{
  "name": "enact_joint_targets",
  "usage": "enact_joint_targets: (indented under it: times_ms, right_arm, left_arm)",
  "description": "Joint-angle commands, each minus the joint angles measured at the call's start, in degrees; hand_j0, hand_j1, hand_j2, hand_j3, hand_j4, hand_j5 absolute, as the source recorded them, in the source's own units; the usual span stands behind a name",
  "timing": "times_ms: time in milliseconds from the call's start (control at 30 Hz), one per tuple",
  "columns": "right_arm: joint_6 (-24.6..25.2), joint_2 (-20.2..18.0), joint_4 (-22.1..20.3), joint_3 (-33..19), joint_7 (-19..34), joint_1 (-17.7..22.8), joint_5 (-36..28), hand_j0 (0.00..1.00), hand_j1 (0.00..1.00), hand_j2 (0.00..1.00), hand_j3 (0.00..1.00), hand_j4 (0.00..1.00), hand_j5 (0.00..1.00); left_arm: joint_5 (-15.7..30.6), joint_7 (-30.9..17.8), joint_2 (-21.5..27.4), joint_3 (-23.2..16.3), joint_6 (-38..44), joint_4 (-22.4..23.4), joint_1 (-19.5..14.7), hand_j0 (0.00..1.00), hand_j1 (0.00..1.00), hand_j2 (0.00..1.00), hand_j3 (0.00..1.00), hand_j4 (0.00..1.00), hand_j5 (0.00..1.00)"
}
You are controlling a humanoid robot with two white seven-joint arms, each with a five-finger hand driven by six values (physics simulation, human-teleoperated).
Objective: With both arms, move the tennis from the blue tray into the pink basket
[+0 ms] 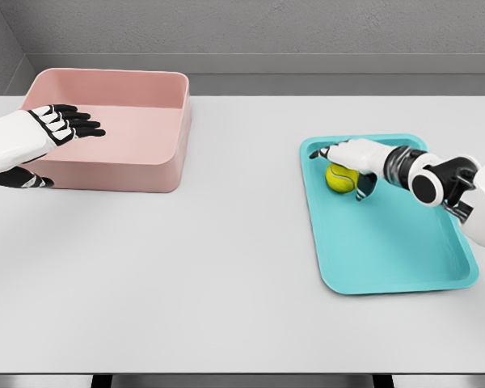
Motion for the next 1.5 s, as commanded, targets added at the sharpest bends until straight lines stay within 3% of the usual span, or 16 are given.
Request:
enact_joint_targets:
  times_ms: [0,267,367,467,1200,1467]
  right_arm:
    - [0.1,0.0,0.0,0.2,-0.1,0.0,0.1,1.0,1.0,1.0,1.0,1.0,1.0]
    - [0.7,-0.1,1.5,0.2,-0.2,0.0,0.0,1.0,1.0,1.0,1.0,1.0,1.0]
    - [0.5,-0.1,1.3,0.3,0.0,0.0,0.1,0.68,0.68,0.68,0.68,0.68,0.68]
    - [0.4,-0.1,1.1,0.3,0.0,0.0,0.1,0.63,0.63,0.63,0.63,0.63,0.63]
    - [0.6,-0.5,0.0,-0.5,0.6,-0.9,0.1,0.57,0.57,0.57,0.57,0.57,0.57]
    - [0.5,-1.7,-3.2,-4.3,2.2,-1.0,0.1,0.56,0.56,0.56,0.56,0.56,0.56]
  left_arm:
    - [0.3,0.0,0.1,0.0,0.0,0.0,0.0,1.0,1.0,1.0,1.0,1.0,1.0]
    - [0.3,0.0,0.1,0.0,0.0,-0.1,0.0,1.0,1.0,1.0,1.0,1.0,1.0]
    - [0.2,0.0,0.1,0.0,0.0,-0.1,0.0,1.0,1.0,1.0,1.0,1.0,1.0]
    - [0.3,0.0,0.1,0.0,0.0,-0.1,0.0,1.0,1.0,1.0,1.0,1.0,1.0]
    - [0.3,0.0,0.1,0.0,0.0,-0.1,0.0,1.0,1.0,1.0,1.0,1.0,1.0]
    - [0.3,0.0,0.1,0.0,0.0,-0.1,0.0,1.0,1.0,1.0,1.0,1.0,1.0]
